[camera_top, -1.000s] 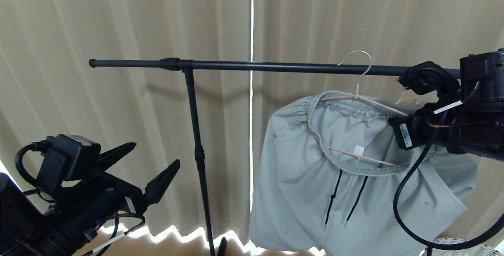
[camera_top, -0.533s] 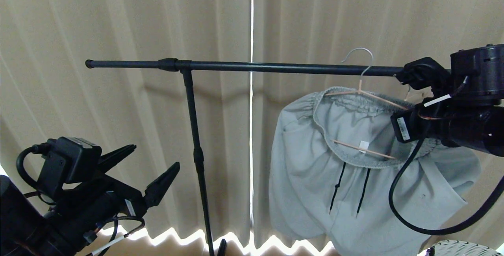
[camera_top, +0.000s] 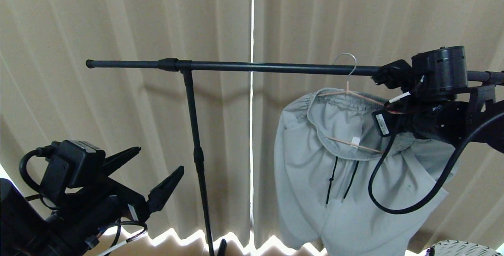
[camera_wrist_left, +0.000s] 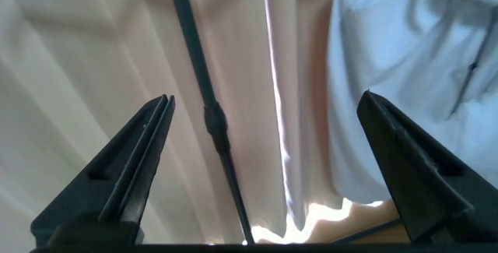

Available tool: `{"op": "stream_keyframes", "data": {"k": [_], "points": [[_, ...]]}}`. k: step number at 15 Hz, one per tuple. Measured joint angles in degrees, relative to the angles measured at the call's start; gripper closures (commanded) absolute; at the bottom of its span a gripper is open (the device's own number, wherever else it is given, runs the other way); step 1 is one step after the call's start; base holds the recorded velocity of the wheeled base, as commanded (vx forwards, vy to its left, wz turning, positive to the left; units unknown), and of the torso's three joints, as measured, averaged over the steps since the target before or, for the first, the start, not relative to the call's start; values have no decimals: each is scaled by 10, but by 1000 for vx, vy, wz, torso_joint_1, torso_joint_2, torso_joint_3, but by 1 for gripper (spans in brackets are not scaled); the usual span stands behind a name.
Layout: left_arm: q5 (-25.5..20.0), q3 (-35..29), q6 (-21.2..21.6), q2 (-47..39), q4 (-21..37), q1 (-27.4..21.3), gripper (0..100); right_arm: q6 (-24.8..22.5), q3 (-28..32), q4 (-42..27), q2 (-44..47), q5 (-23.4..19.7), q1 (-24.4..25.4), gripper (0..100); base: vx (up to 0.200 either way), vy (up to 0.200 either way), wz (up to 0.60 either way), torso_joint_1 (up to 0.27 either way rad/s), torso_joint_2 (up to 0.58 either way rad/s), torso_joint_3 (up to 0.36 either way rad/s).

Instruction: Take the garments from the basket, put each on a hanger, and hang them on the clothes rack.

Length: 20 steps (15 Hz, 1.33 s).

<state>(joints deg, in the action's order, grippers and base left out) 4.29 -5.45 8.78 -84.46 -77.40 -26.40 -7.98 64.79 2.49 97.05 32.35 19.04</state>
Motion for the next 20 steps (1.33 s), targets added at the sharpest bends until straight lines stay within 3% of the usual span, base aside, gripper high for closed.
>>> {"op": "stream_keyframes", "data": {"k": [15,16,20], "points": [[0,4,0,-1,0,-2,0,-4,23,-6,38,5,71,100,0,0,0,0,0,0],[0,4,0,-1,0,-2,0,-4,21,-6,38,5,73,0,0,0,0,0,0,0],[0,4,0,0,0,-2,0,5,5,3,28,2,94,0,0,0,0,0,0,0]]}}
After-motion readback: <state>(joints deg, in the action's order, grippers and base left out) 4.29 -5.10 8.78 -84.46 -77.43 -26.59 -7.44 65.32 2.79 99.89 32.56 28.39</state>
